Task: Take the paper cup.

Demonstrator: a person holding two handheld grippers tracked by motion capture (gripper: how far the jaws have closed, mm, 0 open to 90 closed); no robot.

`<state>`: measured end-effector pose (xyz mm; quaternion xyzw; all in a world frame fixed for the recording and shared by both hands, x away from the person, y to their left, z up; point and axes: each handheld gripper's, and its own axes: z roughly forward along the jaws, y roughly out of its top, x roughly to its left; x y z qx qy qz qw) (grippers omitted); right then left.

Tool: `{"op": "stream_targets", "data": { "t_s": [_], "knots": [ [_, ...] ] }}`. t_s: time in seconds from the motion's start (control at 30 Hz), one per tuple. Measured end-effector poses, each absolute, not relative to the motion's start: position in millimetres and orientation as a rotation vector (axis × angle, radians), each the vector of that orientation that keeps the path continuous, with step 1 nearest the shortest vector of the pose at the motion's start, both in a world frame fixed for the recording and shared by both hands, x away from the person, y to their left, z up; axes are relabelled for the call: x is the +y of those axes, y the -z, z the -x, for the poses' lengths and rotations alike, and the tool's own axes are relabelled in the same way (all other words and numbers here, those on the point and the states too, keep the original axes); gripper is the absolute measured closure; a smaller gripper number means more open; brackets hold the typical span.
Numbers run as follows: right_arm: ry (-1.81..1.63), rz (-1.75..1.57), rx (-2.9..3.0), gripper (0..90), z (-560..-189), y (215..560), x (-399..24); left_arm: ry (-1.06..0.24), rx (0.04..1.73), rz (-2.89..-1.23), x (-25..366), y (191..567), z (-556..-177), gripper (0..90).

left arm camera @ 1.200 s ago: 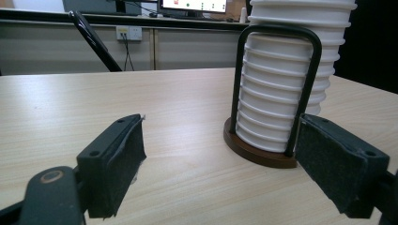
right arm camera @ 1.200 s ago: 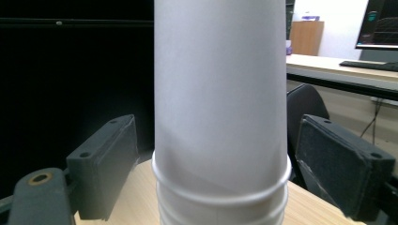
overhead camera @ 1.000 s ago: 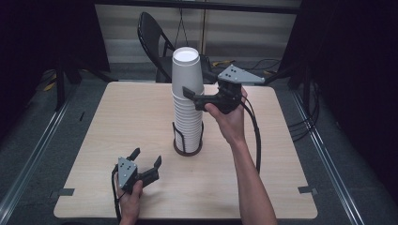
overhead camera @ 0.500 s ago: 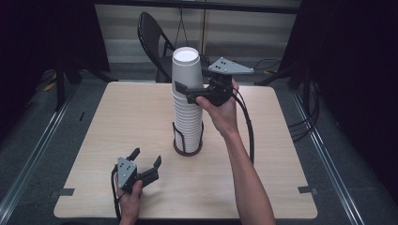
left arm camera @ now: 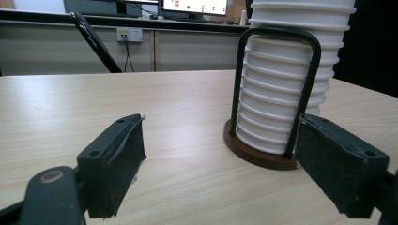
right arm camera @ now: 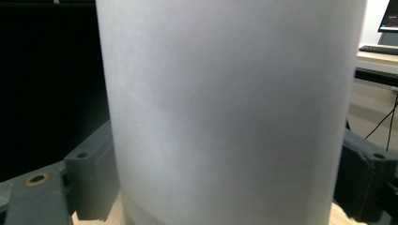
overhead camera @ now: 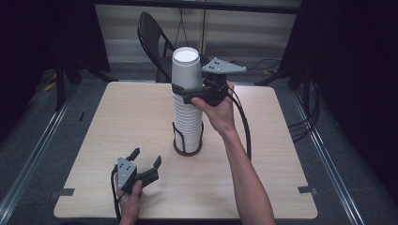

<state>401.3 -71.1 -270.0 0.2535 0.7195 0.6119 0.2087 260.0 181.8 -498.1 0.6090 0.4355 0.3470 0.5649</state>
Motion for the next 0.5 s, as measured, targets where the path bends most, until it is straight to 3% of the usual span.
{"op": "stream_targets", "data": {
  "t_s": [0.5],
  "knots": [
    [-1.729, -0.693, 1.972, 12.6, -400, 258, -72, -0.818, 1.025, -1.433, 182, 498, -260, 17.0]
  ]
}}
